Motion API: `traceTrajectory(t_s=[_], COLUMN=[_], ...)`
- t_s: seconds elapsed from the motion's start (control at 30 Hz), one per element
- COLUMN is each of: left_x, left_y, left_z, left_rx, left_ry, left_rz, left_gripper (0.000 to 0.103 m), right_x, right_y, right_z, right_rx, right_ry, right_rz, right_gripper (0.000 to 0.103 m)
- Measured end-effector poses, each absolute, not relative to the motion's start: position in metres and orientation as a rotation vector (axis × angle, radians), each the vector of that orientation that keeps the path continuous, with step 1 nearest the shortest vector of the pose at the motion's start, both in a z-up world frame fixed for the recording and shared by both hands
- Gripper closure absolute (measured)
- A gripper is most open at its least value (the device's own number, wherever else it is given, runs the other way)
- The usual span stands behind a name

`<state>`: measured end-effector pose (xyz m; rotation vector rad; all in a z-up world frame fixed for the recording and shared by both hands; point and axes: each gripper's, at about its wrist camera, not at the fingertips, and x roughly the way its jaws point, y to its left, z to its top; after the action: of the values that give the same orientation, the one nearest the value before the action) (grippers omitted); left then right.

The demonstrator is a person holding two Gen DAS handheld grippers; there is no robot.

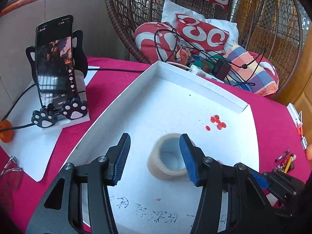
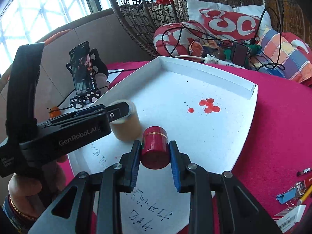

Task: Organize rigid objects
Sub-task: 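Open the left gripper releasing the tape roll while the right releases the red cylinder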

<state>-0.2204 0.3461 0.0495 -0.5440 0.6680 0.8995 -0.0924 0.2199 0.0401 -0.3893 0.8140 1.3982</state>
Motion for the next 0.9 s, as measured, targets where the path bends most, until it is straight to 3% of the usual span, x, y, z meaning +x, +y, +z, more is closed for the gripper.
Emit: traceTrajectory(t_s=[0.07, 0.1, 0.13, 0.17, 0.23, 0.5, 0.77, 0.9], left_x=[-0.221, -0.224, -0.227, -0.232, -0.240, -0.268, -0.276, -0.263], left_y=[0.344, 0.344, 0.344, 0.344, 0.341, 0.294, 0.235, 0.205], left_z=[0.053, 0.054, 0.056, 0.058, 0.062, 0.089, 0.134, 0.148], left_rx=[-0.533, -0.540, -0.554, -0.569, -0.601, -0.633, -0.553, -0.472], left_ry=[0.645, 0.623, 0.596, 0.567, 0.519, 0.324, 0.113, 0.141], left_rz=[0.903, 0.908, 0.911, 0.912, 0.910, 0.823, 0.652, 0.612], left_gripper=[0.042, 0.024, 0.013, 0.010, 0.000, 0.000, 0.000, 0.000], right_x=[-0.092, -0.091, -0.091, -0.089, -0.088, -0.087, -0.075, -0.066], right_y=[0.219, 0.216, 0.214, 0.211, 0.201, 0.142, 0.071, 0.021], right_z=[0.041, 0.041, 0.041, 0.042, 0.047, 0.080, 0.141, 0.175], right_rx=[-0.386, -0.380, -0.367, -0.349, -0.304, -0.175, 0.018, 0.121], right_ry=[0.809, 0.815, 0.816, 0.813, 0.786, 0.619, 0.323, 0.117], right_rz=[1.403, 1.405, 1.403, 1.401, 1.401, 1.391, 1.280, 1.127], right_gripper=[0.072, 0.068, 0.045, 0.015, 0.000, 0.000, 0.000, 0.000])
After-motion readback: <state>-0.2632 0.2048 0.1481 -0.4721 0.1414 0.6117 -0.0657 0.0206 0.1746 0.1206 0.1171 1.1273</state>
